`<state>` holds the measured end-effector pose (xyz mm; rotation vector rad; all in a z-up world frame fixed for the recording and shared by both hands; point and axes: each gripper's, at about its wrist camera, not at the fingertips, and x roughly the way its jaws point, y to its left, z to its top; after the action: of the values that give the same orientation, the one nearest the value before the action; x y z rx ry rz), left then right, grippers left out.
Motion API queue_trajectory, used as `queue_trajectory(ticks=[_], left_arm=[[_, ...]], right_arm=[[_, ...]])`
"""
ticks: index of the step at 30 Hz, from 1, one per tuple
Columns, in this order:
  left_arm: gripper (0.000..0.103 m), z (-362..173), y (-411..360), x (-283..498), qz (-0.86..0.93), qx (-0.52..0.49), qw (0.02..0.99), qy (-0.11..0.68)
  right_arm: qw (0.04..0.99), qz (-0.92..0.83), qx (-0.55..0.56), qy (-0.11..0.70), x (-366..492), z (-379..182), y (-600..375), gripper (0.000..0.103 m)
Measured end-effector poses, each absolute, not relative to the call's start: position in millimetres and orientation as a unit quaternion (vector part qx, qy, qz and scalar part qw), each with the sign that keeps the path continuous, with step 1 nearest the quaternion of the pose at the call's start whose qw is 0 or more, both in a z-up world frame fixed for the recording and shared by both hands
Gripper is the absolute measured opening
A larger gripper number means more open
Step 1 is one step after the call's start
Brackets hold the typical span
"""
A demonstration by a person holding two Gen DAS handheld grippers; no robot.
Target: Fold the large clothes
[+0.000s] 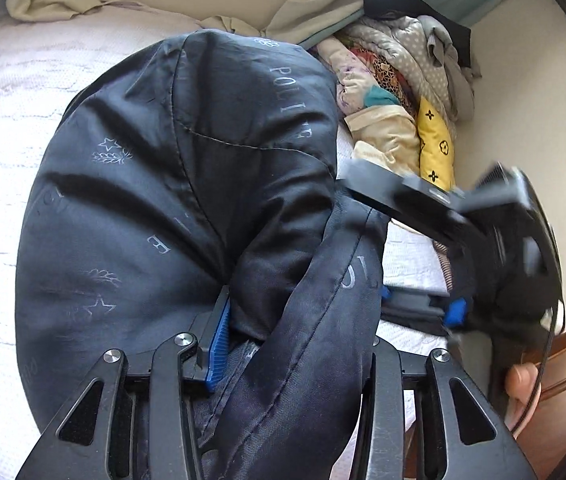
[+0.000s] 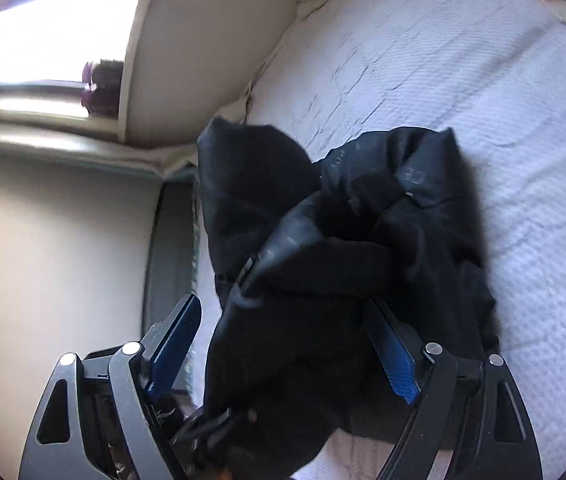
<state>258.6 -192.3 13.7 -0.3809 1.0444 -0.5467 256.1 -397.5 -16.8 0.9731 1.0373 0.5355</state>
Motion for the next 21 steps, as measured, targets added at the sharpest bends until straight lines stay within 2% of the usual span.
queue_trajectory(ticks=[4, 6, 7, 8, 9, 10, 13, 16, 21], left_arm=[[0.048, 13.7, -194.9, 259.0, -0.261, -0.166, 0.813, 0.493], [0.055, 14.7, -196.1, 258.8, -0.269, -0.158, 0.81, 0.496], [0.058, 16.0, -194.9, 257.8, -0.275, -0.155, 0.808, 0.498], [0.065, 18.3, -192.2, 255.6, -0.281, -0.151, 0.805, 0.501], [0.074, 21.1, -192.5, 254.9, -0.287, -0.148, 0.802, 0.502], [0.076, 24.6, -188.5, 251.8, -0.296, -0.144, 0.797, 0.506], [0.084, 33.0, -174.5, 240.0, -0.323, -0.144, 0.784, 0.51], [0.086, 45.0, -158.0, 221.1, -0.342, -0.121, 0.789, 0.496], [0.093, 54.7, -135.3, 188.3, -0.328, -0.029, 0.838, 0.435]], right_arm=[[0.731, 0.244, 0.409, 0.488, 275.6, -21.4, -380.8, 0.083], [0.731, 0.241, 0.398, 0.5, 287.5, -25.6, -375.4, 0.083], [0.733, 0.238, 0.39, 0.505, 291.0, -29.1, -371.3, 0.08], [0.734, 0.234, 0.383, 0.509, 294.1, -32.6, -368.1, 0.077], [0.735, 0.23, 0.38, 0.512, 294.6, -34.3, -369.2, 0.068], [0.737, 0.225, 0.378, 0.513, 294.3, -35.8, -370.5, 0.059], [0.743, 0.213, 0.375, 0.512, 298.2, -38.9, -373.9, 0.045], [0.749, 0.201, 0.374, 0.509, 299.3, -41.2, -375.3, 0.041], [0.752, 0.193, 0.378, 0.505, 300.8, -42.8, -375.9, 0.04]])
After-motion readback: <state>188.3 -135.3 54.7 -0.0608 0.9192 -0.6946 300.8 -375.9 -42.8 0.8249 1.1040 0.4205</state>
